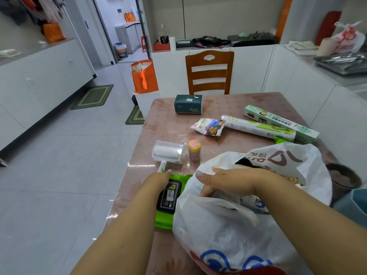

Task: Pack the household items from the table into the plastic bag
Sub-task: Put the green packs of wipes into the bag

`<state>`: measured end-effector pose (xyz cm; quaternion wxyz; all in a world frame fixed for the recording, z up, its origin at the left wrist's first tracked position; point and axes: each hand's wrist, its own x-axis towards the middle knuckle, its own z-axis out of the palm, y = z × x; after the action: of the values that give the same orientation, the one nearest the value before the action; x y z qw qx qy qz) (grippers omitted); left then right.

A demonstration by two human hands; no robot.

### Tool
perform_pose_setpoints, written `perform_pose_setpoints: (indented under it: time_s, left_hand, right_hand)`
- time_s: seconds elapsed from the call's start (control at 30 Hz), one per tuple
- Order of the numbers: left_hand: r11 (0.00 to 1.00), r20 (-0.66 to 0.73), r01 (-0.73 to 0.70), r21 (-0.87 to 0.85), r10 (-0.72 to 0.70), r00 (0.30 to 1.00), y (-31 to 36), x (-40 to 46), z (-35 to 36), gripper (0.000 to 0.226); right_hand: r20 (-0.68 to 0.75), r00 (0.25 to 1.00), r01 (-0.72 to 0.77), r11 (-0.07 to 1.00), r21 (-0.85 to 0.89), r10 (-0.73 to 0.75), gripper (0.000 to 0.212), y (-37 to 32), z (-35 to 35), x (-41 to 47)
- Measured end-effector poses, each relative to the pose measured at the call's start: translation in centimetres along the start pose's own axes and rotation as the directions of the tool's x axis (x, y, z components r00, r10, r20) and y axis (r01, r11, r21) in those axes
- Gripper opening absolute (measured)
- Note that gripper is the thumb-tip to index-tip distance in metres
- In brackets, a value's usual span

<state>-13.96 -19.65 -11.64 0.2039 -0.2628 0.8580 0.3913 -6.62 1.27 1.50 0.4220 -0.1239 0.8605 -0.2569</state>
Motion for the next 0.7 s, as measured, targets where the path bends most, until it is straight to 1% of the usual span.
perform_pose_setpoints:
  time_s: [0.1, 0.17, 0.2, 0.23, 0.27, 0.33, 0.37, 0.4, 0.47, 0.53, 0.57, 0.63, 0.7]
  left_hand:
    - [0.985, 0.058, 0.033, -0.171, -0.023, 0.998, -0.8, 0.3, 0.0, 0.049]
    - [0.986, 0.067, 0.025, -0.165, -0.014, 0.998, -1.3, 0.2, 0.0, 0.038]
    - [0.989, 0.065, 0.022, -0.146, -0.013, 0.998, -1.4, 0.0, -0.1, 0.037]
    - [0.989, 0.057, 0.017, -0.145, -0.009, 0.998, -1.5, -0.2, -0.1, 0.042]
    - [0.988, 0.054, 0.012, -0.156, -0.004, 0.999, -1.6, -0.6, -0.3, 0.051]
    - [0.988, 0.015, -0.024, -0.151, 0.027, 1.0, -1.8, -0.6, -0.8, 0.068]
    - [0.987, 0.002, -0.049, -0.156, 0.05, 0.999, -1.6, -1.0, -1.3, 0.068]
    - [0.977, -0.016, -0.073, -0.202, 0.071, 0.997, -1.2, -1.3, -1.9, 0.061]
    - [0.928, -0.055, -0.136, -0.348, 0.124, 0.991, 0.3, -2.4, -3.5, 0.042]
    - [0.849, -0.107, -0.227, -0.478, 0.2, 0.974, 2.7, -3.4, -5.1, 0.026]
    - [0.807, -0.124, -0.268, -0.525, 0.24, 0.963, 4.0, -4.0, -5.8, 0.022]
    - [0.738, -0.126, -0.323, -0.592, 0.311, 0.942, 7.0, -5.4, -6.8, 0.019]
    - [0.669, -0.112, -0.352, -0.655, 0.374, 0.92, 9.8, -6.0, -7.0, 0.018]
  right_hand:
    - [-0.005, 1.0, 0.008, 1.0, 0.007, -0.008, 0.079, 0.3, 0.1, 0.4]
    - [-0.014, 1.0, 0.01, 1.0, 0.004, -0.01, 0.079, 0.3, 0.1, 0.4]
    - [-0.015, 1.0, 0.011, 1.0, 0.007, -0.011, 0.079, 0.2, 0.0, 0.3]
    - [-0.017, 1.0, 0.014, 1.0, 0.017, -0.014, 0.079, 0.2, 0.0, 0.3]
    - [-0.017, 1.0, 0.021, 0.999, 0.029, -0.021, 0.08, 0.3, 0.0, 0.3]
    - [-0.017, 0.999, 0.031, 0.998, 0.059, -0.03, 0.088, 0.7, -0.1, 0.5]
    - [-0.011, 0.999, 0.047, 0.994, 0.095, -0.046, 0.094, 1.0, -0.2, 0.6]
    - [0.005, 0.997, 0.076, 0.986, 0.15, -0.077, 0.097, 1.2, -0.3, 0.6]
    - [0.037, 0.987, 0.143, 0.957, 0.251, -0.158, 0.094, 1.7, -0.3, 0.8]
    - [0.025, 0.982, 0.175, 0.942, 0.285, -0.19, 0.09, 1.8, -0.5, 0.7]
    - [0.0, 0.981, 0.187, 0.939, 0.289, -0.196, 0.088, 1.7, -0.4, 0.7]
    - [-0.092, 0.971, 0.238, 0.927, 0.29, -0.22, 0.084, 1.5, -0.5, 0.3]
    - [-0.249, 0.932, 0.337, 0.886, 0.317, -0.265, 0.078, 1.3, -1.4, -0.9]
